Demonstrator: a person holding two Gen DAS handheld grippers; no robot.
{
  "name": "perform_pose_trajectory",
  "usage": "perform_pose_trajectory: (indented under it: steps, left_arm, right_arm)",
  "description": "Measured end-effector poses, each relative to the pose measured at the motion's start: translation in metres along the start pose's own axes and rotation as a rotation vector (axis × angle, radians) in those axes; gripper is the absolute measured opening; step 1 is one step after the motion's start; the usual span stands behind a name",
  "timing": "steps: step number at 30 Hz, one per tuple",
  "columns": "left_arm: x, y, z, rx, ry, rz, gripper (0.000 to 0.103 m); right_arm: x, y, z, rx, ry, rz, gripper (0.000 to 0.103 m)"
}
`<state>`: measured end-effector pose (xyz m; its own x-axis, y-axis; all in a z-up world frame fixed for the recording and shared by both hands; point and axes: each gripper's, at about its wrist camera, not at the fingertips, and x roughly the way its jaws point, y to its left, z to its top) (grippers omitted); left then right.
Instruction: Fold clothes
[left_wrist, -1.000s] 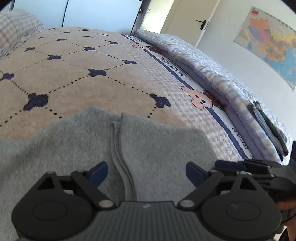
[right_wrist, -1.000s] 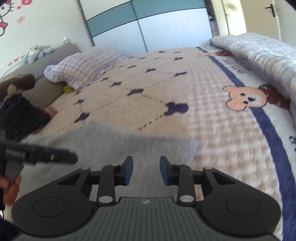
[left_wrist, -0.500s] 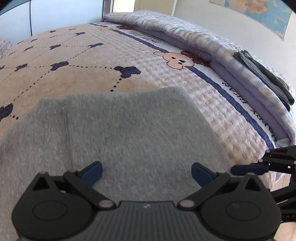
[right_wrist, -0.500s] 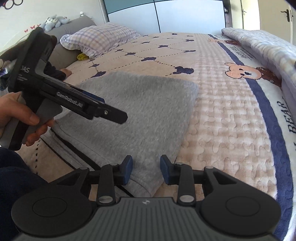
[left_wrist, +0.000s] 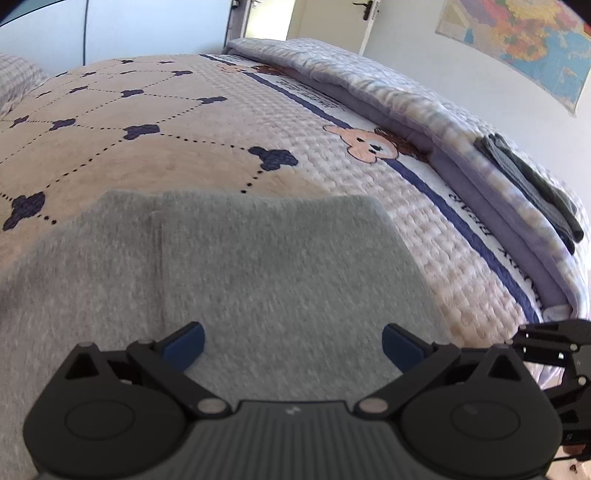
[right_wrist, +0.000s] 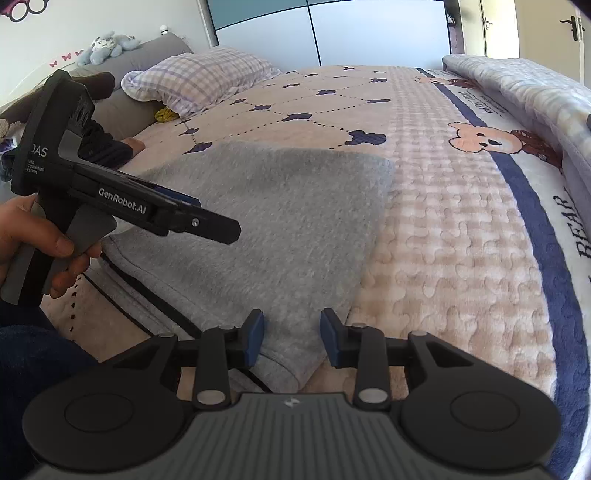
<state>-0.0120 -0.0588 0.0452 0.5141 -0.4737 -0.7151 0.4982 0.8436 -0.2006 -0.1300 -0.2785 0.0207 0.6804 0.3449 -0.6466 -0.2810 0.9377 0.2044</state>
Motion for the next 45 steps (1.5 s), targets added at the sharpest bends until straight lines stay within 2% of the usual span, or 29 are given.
perform_pose_trajectory:
  steps: [3,6,14,15,16,18,21,25,29,31,37,39,40,42,43,44,45]
  left_arm:
    - [-0.005,0.019,0.005,-0.082,-0.028,0.045,0.103]
    - [0.001,0.038,0.003,-0.166,0.002,-0.021,0.103]
    - [0.010,0.042,0.001,-0.177,0.006,-0.025,0.103]
    - [0.011,0.045,0.000,-0.201,-0.006,-0.034,0.103]
    - [0.010,0.050,-0.002,-0.238,-0.019,-0.048,0.103]
    - [0.008,0.060,-0.004,-0.320,-0.041,-0.078,0.103]
    - [0.008,0.067,-0.002,-0.385,-0.038,-0.102,0.103]
    - [0.010,0.065,-0.001,-0.388,-0.053,-0.105,0.103]
    - [0.010,0.070,-0.002,-0.408,-0.060,-0.126,0.103]
    - [0.010,0.071,-0.001,-0.418,-0.062,-0.129,0.103]
    - [0.011,0.061,-0.001,-0.366,-0.059,-0.083,0.102]
    - [0.011,0.057,-0.001,-0.335,-0.058,-0.061,0.099]
    - [0.010,0.057,-0.001,-0.326,-0.060,-0.042,0.094]
    - [0.009,0.058,0.000,-0.316,-0.063,0.003,0.070]
    - [0.007,0.061,0.000,-0.324,-0.062,0.029,0.041]
    - [0.007,0.066,0.000,-0.342,-0.059,0.045,0.021]
    - [0.007,0.073,-0.002,-0.373,-0.062,0.023,0.020]
  right_arm:
    - [0.000,0.000,-0.002,0.003,-0.010,-0.002,0.038]
    - [0.000,0.001,-0.004,0.009,-0.020,-0.006,0.038]
    - [-0.003,0.001,-0.006,0.037,-0.062,-0.013,0.042]
    - [-0.006,0.000,-0.006,0.060,-0.071,-0.006,0.047]
    - [-0.008,-0.002,-0.005,0.082,-0.081,0.001,0.060]
    - [-0.015,-0.005,-0.005,0.127,-0.127,-0.004,0.077]
    - [-0.019,-0.014,0.001,0.179,-0.178,-0.059,0.087]
    - [-0.020,-0.027,0.011,0.242,-0.234,-0.141,0.099]
    - [-0.007,-0.046,0.023,0.254,-0.274,-0.241,0.100]
    - [0.002,-0.050,0.023,0.247,-0.275,-0.265,0.100]
    - [0.033,-0.056,0.017,0.215,-0.270,-0.313,0.102]
    - [0.043,-0.058,0.014,0.205,-0.268,-0.329,0.103]
    - [0.045,-0.059,0.014,0.206,-0.269,-0.330,0.103]
    - [0.044,-0.061,0.014,0.215,-0.273,-0.322,0.103]
    - [0.044,-0.061,0.014,0.217,-0.273,-0.320,0.103]
    - [0.044,-0.061,0.014,0.217,-0.273,-0.319,0.103]
    - [0.045,-0.061,0.014,0.216,-0.274,-0.321,0.103]
